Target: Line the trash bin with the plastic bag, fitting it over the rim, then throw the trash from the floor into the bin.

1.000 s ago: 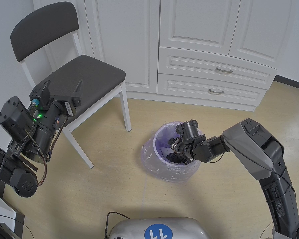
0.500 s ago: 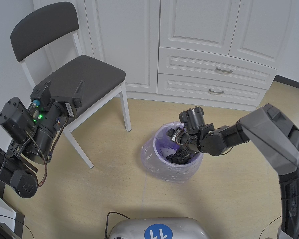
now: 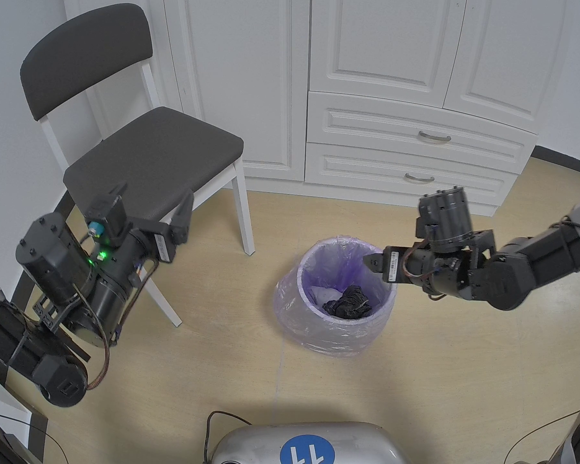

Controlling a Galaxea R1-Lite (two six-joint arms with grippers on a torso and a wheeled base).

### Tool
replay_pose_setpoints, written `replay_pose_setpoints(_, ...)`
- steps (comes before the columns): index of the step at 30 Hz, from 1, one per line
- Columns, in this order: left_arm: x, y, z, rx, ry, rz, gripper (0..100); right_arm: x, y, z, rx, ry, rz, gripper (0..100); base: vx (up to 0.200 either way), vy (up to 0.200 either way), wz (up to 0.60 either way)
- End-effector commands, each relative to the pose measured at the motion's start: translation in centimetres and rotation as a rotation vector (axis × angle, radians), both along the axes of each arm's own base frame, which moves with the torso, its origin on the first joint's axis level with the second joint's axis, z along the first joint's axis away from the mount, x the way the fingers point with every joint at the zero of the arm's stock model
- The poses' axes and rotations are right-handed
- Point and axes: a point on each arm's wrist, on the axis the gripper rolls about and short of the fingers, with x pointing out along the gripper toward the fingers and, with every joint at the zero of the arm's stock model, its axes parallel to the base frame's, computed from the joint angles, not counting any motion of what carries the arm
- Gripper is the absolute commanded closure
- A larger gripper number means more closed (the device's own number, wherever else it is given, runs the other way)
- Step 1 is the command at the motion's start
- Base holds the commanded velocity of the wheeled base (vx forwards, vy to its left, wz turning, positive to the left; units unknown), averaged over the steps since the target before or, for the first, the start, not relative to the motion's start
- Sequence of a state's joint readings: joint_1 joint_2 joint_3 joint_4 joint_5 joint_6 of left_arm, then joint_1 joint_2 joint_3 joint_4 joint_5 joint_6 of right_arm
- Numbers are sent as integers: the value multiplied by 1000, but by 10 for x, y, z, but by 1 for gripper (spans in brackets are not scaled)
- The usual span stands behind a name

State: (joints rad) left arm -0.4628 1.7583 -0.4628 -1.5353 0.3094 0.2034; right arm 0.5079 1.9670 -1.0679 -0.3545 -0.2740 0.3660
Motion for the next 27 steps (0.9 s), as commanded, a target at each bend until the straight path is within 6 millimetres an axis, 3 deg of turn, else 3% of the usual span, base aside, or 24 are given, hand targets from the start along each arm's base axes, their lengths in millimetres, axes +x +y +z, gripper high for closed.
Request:
replay_pose_setpoints(1,-24,-35,-61,108,229,-158,0,-60,-57,46,-134,-256,33,0,0,0,0)
replay_pose_setpoints(5,-6,-48,-103,107,360,-160,0,-54,-89,39,-261,-341,-29,0,0,0,0)
replay_pose_setpoints(10,-3,-48,-114,54,408,-155,0,-42,-108,40,-259,-445,-115,0,0,0,0)
replay_pose_setpoints(16,-7,-33,-81,4,314,-124,0,-57,-121,46,-279,-492,-127,0,0,0,0)
replay_pose_setpoints(17,-14,-25,-62,-16,260,-116,0,-67,-123,38,-279,-469,-87,0,0,0,0)
replay_pose_setpoints(21,-38,-5,-23,-47,143,-105,0,-97,-128,29,-253,-476,-29,0,0,0,0)
replay_pose_setpoints(27,-91,27,6,-68,63,-101,0,-153,-145,43,-212,-602,-60,0,0,0,0)
